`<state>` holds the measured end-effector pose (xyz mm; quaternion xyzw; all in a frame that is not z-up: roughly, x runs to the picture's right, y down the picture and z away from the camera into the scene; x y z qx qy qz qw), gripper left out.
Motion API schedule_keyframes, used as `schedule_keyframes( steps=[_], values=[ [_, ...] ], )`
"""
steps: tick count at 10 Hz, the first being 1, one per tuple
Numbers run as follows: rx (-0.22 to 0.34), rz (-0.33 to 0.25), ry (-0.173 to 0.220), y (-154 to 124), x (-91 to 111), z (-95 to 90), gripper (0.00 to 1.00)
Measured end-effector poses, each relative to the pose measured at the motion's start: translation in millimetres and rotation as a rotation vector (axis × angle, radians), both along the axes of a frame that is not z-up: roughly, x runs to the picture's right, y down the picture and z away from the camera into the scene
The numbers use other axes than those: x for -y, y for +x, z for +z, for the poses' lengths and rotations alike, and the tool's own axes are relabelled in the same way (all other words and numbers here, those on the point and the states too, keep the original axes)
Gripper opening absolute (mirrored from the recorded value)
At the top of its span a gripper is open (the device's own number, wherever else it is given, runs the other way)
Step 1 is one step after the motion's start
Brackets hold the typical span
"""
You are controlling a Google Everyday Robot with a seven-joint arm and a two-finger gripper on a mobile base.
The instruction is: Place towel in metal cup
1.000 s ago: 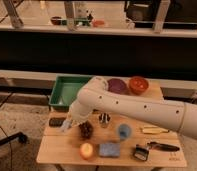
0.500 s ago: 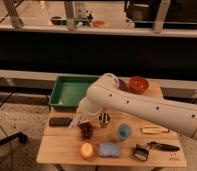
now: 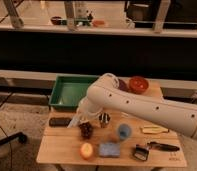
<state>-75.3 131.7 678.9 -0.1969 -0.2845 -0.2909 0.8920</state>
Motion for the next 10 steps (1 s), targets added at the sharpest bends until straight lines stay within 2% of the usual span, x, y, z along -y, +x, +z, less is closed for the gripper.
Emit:
schedule_keyframes(
  steps=[1,3,7,10],
  values=[
    [-0.001,0.000,0.001,0,0,0.8,0.12],
    [-0.033,0.044,-0.008,10,-3,5.1,0.12],
    [-0.125,0.155,-0.014,70,-7,10.8,0.12],
    [-0.125,0.154,-0.014,70,-7,11.2,0.12]
  ],
)
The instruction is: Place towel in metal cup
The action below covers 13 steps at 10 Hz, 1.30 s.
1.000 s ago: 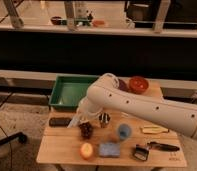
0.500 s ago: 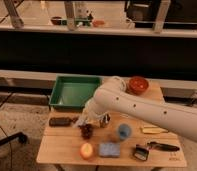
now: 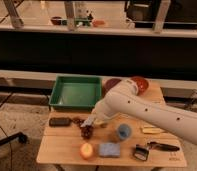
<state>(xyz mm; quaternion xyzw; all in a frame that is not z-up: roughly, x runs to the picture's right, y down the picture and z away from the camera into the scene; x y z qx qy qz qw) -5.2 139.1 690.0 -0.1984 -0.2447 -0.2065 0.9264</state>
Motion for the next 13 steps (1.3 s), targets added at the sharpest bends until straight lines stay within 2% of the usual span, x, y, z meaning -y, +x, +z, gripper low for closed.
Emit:
schedule_keyframes(
  steps=[10,13],
  values=[
    [0.000,0.004,-0.001,1,0,0.9,0.12],
    [-0.011,0.041,0.004,12,4,13.8,0.12]
  ],
)
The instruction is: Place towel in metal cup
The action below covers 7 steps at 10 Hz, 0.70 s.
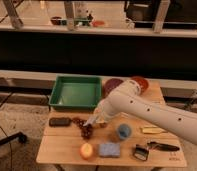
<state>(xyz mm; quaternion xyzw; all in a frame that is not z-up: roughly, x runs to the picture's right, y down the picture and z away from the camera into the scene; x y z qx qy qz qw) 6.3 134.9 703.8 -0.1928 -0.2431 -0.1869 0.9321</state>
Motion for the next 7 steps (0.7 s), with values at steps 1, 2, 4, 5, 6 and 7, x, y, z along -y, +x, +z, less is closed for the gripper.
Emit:
schedule_keyframes(
  steps=[1,2,4,5,6,7],
  values=[
    [-0.006,0.005,0.005,4,2,2.3,0.12],
    [-0.011,0.009,0.009,7,3,4.2,0.12],
    [-0.022,0.015,0.017,11,5,8.2,0.12],
    [-0.023,0.016,0.019,12,6,10.5,0.12],
    [-0.025,0.014,0.022,13,7,14.1,0.12],
    [-0.027,0.013,0.023,13,7,18.7,0.12]
  ],
)
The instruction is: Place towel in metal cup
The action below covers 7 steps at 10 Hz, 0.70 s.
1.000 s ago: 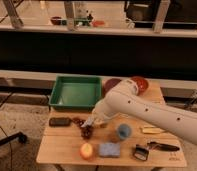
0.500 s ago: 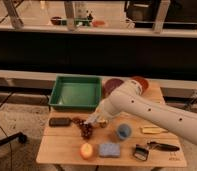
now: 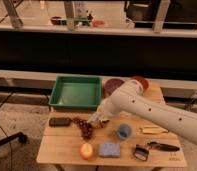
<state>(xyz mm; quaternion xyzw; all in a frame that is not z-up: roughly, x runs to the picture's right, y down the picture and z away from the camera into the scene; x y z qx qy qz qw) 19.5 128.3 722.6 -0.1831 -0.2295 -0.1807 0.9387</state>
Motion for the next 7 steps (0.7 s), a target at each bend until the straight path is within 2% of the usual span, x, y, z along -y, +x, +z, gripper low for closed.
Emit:
schedule_keyframes(
  steps=[3,7],
  values=[
    [-0.014,-0.007,0.009,2,3,13.0,0.12],
    [-0.076,0.031,0.007,33,-1,22.6,0.12]
  ],
)
